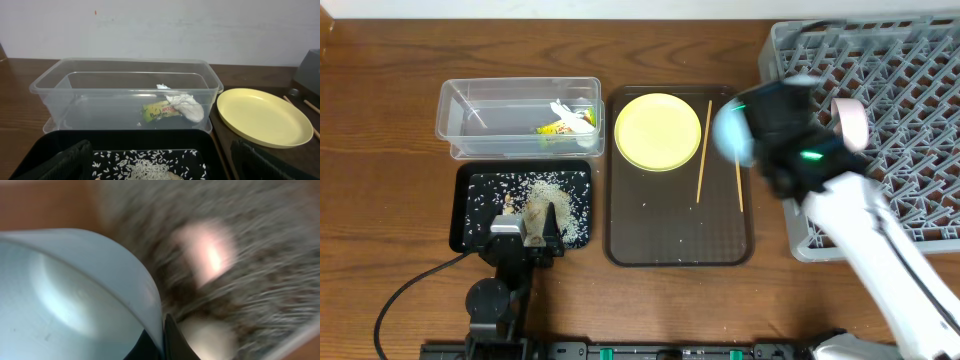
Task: Sort waste into correct bins and load items into the dishwasher rack
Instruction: 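Grasp the blue bowl with the right gripper and place it in the rack, then pick one chopstick with the right gripper and drop it in the rack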
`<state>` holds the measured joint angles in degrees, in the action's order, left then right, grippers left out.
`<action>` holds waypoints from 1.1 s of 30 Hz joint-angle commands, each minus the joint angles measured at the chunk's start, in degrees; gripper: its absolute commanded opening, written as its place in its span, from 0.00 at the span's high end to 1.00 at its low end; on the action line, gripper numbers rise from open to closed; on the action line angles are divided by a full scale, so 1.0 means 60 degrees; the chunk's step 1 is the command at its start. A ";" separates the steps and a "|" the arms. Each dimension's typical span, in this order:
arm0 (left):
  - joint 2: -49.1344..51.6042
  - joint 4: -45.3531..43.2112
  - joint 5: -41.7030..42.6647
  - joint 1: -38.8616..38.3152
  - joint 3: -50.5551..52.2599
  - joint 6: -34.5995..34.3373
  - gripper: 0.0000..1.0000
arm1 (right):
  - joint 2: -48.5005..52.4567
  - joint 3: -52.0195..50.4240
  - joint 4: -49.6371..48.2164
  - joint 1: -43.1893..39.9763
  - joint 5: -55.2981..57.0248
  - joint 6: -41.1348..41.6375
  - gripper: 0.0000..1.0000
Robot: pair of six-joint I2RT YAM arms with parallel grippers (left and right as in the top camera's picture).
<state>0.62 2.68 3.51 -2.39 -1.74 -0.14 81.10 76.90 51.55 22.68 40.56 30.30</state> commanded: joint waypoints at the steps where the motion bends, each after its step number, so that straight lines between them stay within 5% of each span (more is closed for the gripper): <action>1: -0.0066 0.0149 0.0087 0.0040 0.0251 0.0055 0.10 | -0.0357 0.0007 -0.0525 -0.1169 0.3687 -0.0455 0.99; 8: -0.0066 0.0149 0.0087 0.0040 0.0251 0.0055 0.10 | 0.0412 0.0000 -0.2073 -0.3985 0.4033 -0.2317 0.99; 14: -0.0066 0.0149 0.0087 0.0040 0.0251 0.0055 0.10 | 0.1723 0.0000 -0.2973 -0.5107 0.4029 -0.3013 0.99; 21: -0.0066 0.0149 0.0087 0.0040 0.0251 0.0055 0.10 | 0.3384 0.0000 -0.4058 -0.5293 0.4546 -0.4433 0.99; 33: -0.0066 0.0149 0.0087 0.0040 0.0251 0.0055 0.10 | 0.4568 0.0000 -0.4065 -0.4029 0.4448 -0.4637 0.96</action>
<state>0.60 2.68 3.51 -2.39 -1.74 -0.14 107.35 76.95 26.92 -4.40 67.16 3.97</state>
